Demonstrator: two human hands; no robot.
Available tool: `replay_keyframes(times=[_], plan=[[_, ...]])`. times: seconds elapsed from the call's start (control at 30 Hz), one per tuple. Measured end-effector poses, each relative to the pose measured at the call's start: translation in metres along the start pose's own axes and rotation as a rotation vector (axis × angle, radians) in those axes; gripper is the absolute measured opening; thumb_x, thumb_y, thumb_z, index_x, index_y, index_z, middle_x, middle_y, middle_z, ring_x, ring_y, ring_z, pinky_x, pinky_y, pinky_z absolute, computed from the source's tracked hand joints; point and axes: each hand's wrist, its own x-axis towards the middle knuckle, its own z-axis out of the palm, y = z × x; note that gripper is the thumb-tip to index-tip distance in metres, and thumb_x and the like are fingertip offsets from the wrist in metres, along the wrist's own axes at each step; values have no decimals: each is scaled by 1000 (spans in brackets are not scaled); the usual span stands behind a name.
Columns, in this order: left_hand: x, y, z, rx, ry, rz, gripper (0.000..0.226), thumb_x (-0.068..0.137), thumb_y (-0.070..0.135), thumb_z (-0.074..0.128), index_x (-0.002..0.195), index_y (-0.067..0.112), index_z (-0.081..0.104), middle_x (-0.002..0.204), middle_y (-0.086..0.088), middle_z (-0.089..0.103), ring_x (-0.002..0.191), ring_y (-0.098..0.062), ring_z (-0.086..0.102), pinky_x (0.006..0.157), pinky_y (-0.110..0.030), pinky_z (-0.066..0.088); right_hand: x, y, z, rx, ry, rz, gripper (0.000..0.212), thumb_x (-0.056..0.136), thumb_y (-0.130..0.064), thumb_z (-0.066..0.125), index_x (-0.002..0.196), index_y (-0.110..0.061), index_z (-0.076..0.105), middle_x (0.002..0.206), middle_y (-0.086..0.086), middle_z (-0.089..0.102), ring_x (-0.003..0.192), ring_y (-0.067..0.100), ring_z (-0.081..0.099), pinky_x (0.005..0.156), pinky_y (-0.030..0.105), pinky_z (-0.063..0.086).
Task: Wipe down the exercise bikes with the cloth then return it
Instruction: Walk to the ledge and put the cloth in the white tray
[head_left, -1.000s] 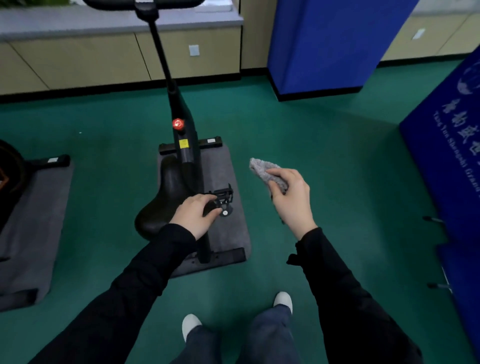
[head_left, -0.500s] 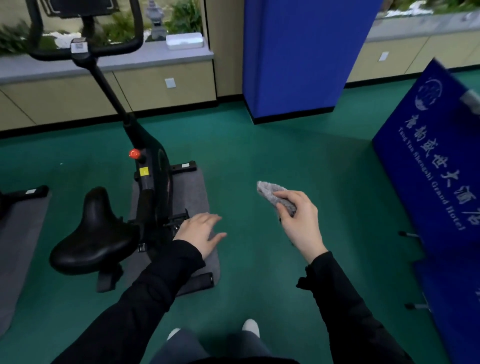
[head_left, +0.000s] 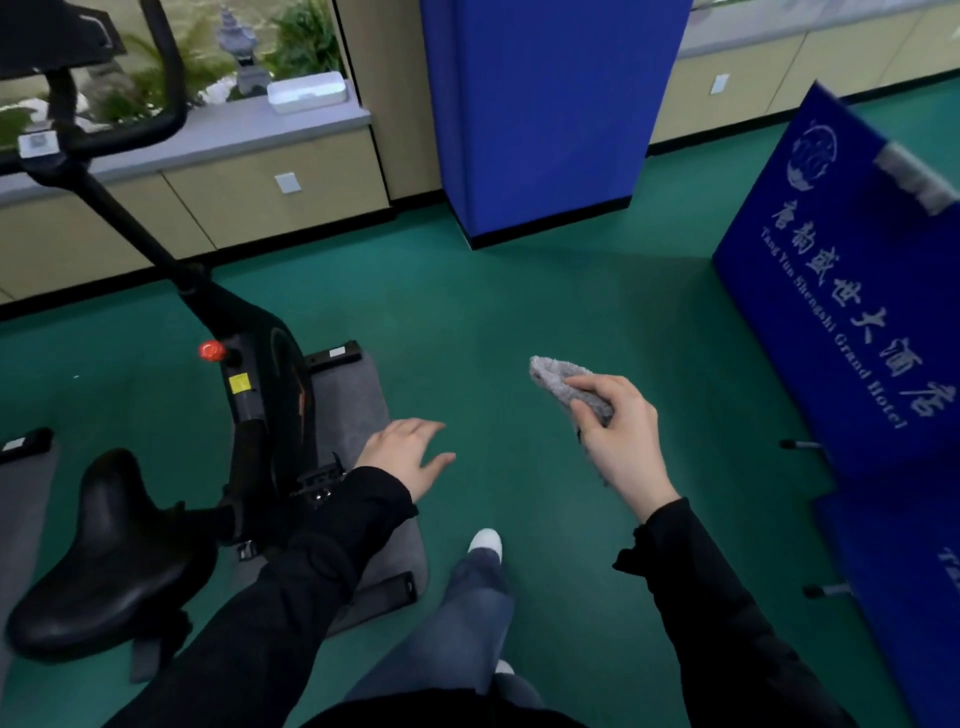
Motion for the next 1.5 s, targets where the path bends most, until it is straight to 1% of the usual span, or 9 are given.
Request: replay_keyframes(times=[0.17,0.27,0.43,0.67,0.9,1.07,1.2,1.33,1.5], plan=[[66,-5,-12,-72,39,-17,52,96,46,42,140,19,38,145,0,41,135,-19,33,107,-36,27,63,3,7,-41,-5,-28,23,86,-2,61,103,-13,71,103,-4,60,95,7,55,80,-5,31],[119,-18,-27,-116,75,-44,52,96,46,43,140,19,38,146,0,40,135,-19,33,108,-37,27,115,-2,23,-70,-27,-52,23,86,-2,61,103,-13,71,103,-4,60,94,7,55,81,-5,32],[198,-46,-57,-255,161,-122,52,95,44,44,140,18,39,145,-2,40,134,-20,33,110,-38,28,207,-19,53,-117,-160,-109,22,86,-1,62,103,-12,71,105,-4,61,94,5,56,81,-4,34],[260,-90,-86,-329,174,-232,53,95,44,44,141,17,38,146,-4,41,135,-22,32,110,-40,28,304,-33,93,-147,-243,-146,21,86,-2,63,103,-11,71,104,-3,60,91,-11,51,79,-6,32],[299,-123,-97,-398,209,-408,53,95,40,48,140,14,40,144,-9,43,134,-25,34,109,-40,29,386,-40,138,-135,-369,-215,21,85,-3,63,102,-12,72,103,-3,62,89,-3,53,81,-5,32],[345,-122,-106,-414,189,-485,53,95,40,47,141,14,38,144,-10,43,133,-25,36,108,-38,30,445,-30,158,-97,-448,-250,21,86,-3,63,102,-13,72,103,-5,62,92,2,56,83,-4,33],[407,-104,-131,-419,231,-529,53,95,40,47,141,16,37,142,-10,45,133,-25,36,107,-36,31,517,-19,153,-63,-444,-248,20,86,-4,63,103,-12,72,103,-3,62,90,1,55,80,-5,32],[471,-82,-160,-378,259,-503,53,94,40,49,141,16,39,139,-11,48,130,-26,39,106,-34,31,582,-9,143,-22,-437,-192,21,88,-5,62,106,-11,71,105,-4,59,96,6,55,79,-6,32],[542,-61,-188,-346,297,-471,52,95,38,49,141,17,38,140,-7,48,131,-24,38,107,-36,31,660,2,137,38,-441,-194,21,89,-5,61,107,-11,70,105,-6,57,95,4,53,78,-6,33]])
